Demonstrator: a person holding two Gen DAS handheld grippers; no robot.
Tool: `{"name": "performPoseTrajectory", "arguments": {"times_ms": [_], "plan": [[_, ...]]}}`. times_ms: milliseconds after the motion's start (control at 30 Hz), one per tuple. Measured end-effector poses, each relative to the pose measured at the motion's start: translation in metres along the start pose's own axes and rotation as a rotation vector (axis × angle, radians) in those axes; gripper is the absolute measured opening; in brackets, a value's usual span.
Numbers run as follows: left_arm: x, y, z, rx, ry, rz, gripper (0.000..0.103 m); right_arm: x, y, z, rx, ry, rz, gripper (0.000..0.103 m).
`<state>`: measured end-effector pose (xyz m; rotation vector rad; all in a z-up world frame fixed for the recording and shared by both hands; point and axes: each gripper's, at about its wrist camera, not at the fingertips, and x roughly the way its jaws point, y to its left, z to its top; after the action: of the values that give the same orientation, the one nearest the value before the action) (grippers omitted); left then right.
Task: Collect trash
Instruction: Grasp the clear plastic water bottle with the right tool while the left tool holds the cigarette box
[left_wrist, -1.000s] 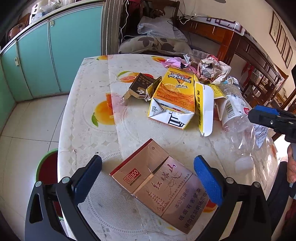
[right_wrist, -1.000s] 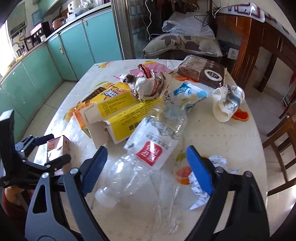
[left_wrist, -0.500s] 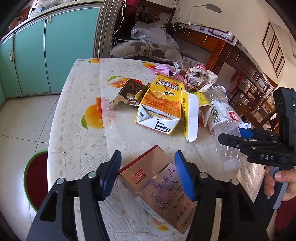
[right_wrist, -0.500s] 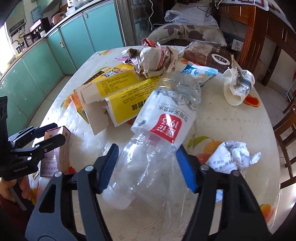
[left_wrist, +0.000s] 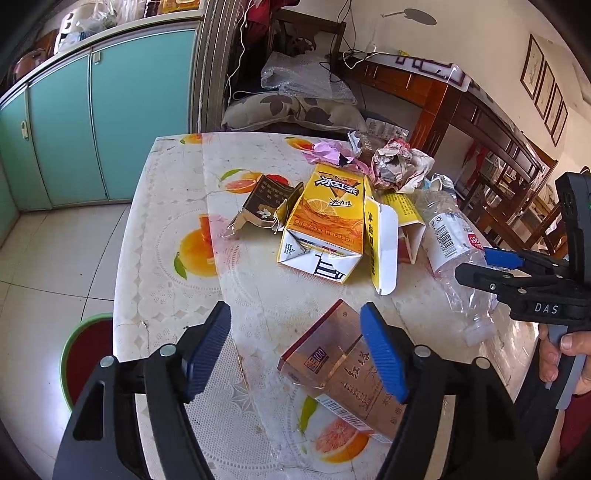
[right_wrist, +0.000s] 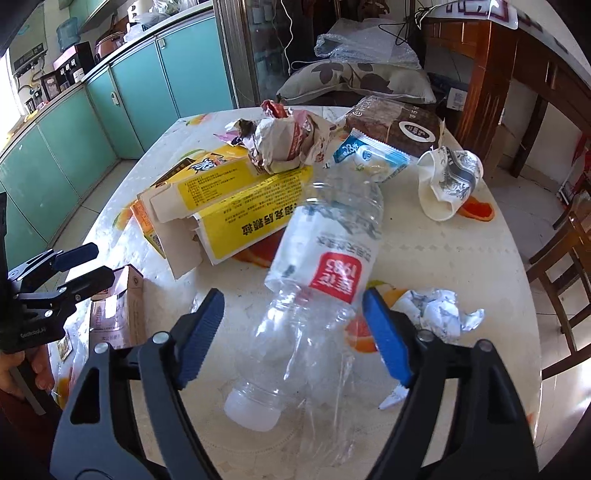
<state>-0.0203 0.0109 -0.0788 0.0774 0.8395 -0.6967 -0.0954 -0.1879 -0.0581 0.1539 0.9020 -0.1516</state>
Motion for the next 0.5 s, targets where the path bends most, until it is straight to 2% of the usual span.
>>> {"name": "performPoseTrajectory", "arguments": {"times_ms": [100,200,267,400,500], "plan": [[0.002,0.000,0.001,-0.011,0.019,-0.003,0.082,0.001,-0.001,0.001,0.009,-0.003,0.005,0.082],[0.003,-0.007,-0.001,-0.003,0.036,-0.048,0.090,0.002,-0.002,0.002,0.015,-0.006,0.004,0.085],[0.006,-0.014,-0.003,0.018,0.052,-0.055,0.091,0.006,-0.004,0.001,0.028,0.003,0.004,0.085],[0.013,-0.020,-0.011,0.037,0.088,-0.024,0.091,0.015,-0.007,0.005,0.039,0.006,-0.002,0.087],[0.006,-0.012,-0.018,-0.065,0.069,0.010,0.092,0.018,-0.016,0.008,0.085,-0.001,0.006,0.087]]}}
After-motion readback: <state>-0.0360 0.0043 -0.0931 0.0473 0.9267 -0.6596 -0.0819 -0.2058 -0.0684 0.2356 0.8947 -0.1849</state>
